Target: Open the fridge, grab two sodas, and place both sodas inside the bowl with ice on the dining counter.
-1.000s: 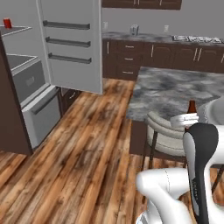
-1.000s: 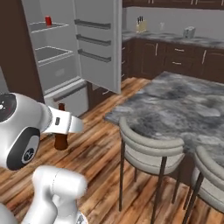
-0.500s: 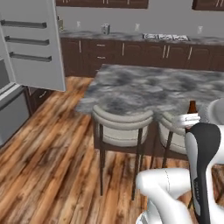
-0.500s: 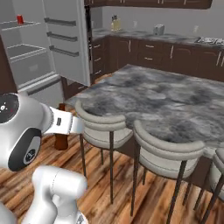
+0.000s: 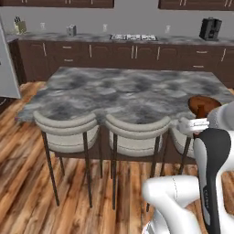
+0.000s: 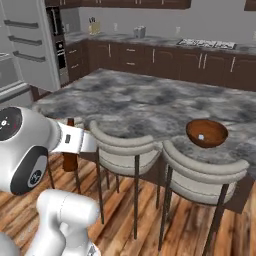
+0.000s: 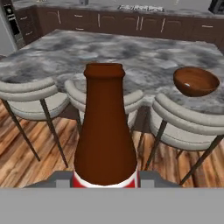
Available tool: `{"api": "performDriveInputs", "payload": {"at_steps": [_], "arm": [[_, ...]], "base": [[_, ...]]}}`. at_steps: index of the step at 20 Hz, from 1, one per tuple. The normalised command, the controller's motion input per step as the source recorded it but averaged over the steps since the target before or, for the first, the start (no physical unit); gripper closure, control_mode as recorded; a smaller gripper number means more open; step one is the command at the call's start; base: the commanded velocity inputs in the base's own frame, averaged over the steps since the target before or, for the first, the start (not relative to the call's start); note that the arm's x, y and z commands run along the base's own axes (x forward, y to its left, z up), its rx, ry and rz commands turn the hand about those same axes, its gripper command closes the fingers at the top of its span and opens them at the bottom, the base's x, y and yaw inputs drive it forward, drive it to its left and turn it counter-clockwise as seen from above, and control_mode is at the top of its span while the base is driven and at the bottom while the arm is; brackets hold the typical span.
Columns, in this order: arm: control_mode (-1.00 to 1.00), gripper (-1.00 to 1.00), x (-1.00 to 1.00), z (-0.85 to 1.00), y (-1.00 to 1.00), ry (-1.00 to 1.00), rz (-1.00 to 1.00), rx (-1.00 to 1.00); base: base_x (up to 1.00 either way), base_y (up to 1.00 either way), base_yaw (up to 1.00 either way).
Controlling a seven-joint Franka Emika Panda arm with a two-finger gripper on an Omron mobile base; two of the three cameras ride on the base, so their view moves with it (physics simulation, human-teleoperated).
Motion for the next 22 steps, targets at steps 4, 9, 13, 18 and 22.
{"api": "performDriveInputs", "payload": {"at_steps": [4, 9, 13, 18, 22], "arm": [[1.0, 1.0, 0.0, 0.0, 0.0, 0.0, 0.0, 0.0], [1.0, 1.0, 0.0, 0.0, 0.0, 0.0, 0.0, 0.0], [1.0, 1.0, 0.0, 0.0, 0.0, 0.0, 0.0, 0.0], [1.0, 1.0, 0.0, 0.0, 0.0, 0.0, 0.0, 0.0], [1.0, 1.0, 0.0, 0.0, 0.0, 0.0, 0.0, 0.0]], "base": [[0.0, -0.98, -0.33], [0.15, -0.85, -0.34], [0.69, -0.37, -0.31], [0.98, 0.0, -0.14], [0.89, 0.0, -0.02]]}}
